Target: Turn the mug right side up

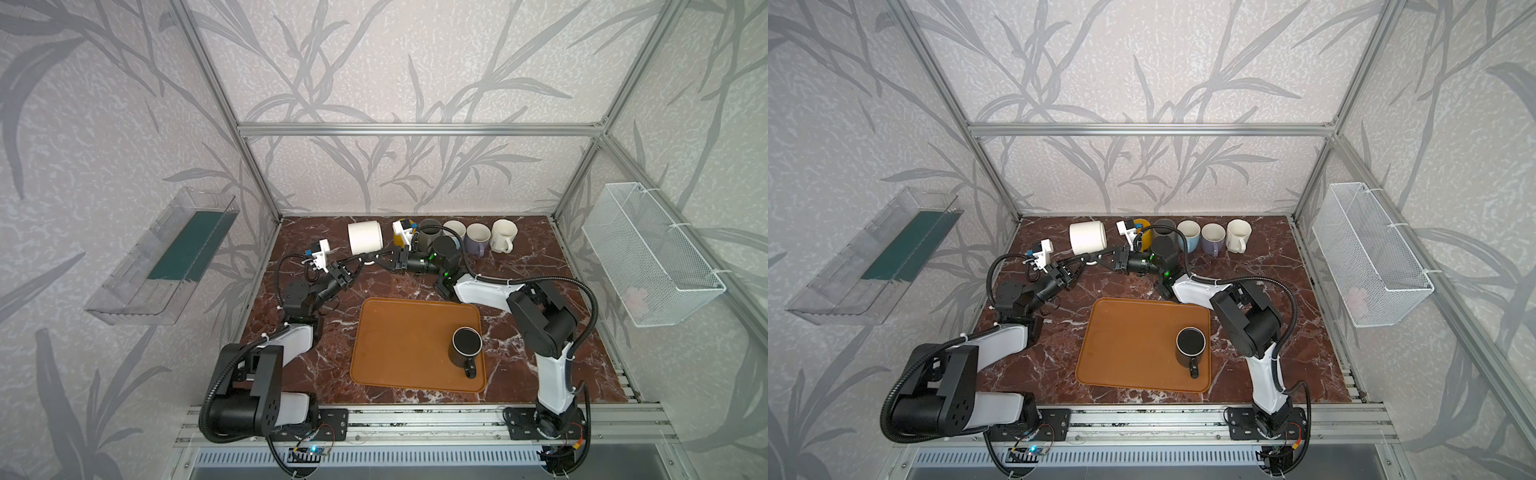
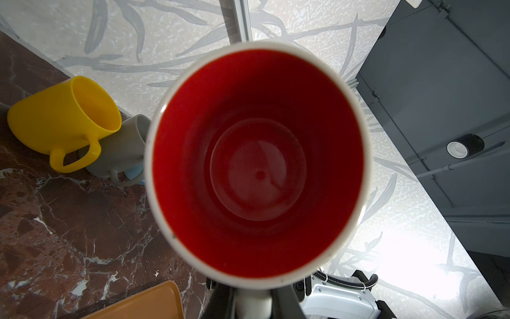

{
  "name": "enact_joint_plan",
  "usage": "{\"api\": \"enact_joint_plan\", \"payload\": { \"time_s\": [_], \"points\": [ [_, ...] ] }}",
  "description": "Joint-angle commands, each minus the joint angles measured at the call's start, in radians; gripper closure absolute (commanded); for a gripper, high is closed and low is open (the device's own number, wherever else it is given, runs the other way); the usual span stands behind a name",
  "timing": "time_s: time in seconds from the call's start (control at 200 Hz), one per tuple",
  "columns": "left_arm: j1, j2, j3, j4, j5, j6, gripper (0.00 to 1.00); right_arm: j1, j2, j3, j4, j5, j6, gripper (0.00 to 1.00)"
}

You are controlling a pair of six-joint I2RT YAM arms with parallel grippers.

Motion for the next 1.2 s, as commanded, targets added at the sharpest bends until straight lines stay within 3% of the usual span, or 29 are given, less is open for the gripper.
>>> {"api": "enact_joint_plan", "payload": {
  "time_s": [0.0, 0.345, 0.415, 0.585, 0.84, 1.195],
  "points": [
    [0.002, -0.038, 0.015, -0.015, 0.027, 0.005, 1.00, 0.024, -0.017, 0.025, 0.088, -0.048, -0.029, 1.00],
    [0.002, -0.232, 0.041, -0.406, -0.002, 0.195, 1.00, 0.021, -0.023, 0.008, 0.047, -0.046, -0.074, 1.00],
    [0.003, -0.259, 0.040, -0.439, -0.002, 0.208, 1.00, 0.018, -0.022, 0.007, 0.043, -0.046, -0.079, 0.93],
    [0.002, -0.315, 0.060, -0.560, -0.018, 0.263, 1.00, 0.008, -0.017, 0.008, 0.041, -0.055, -0.077, 0.87],
    [0.002, -0.336, 0.086, -0.631, -0.028, 0.292, 1.00, 0.004, -0.024, -0.006, 0.032, -0.062, -0.094, 0.63],
    [0.002, -0.339, 0.112, -0.680, -0.049, 0.311, 1.00, -0.018, -0.062, -0.057, -0.028, -0.049, -0.153, 0.57]
  ]
}}
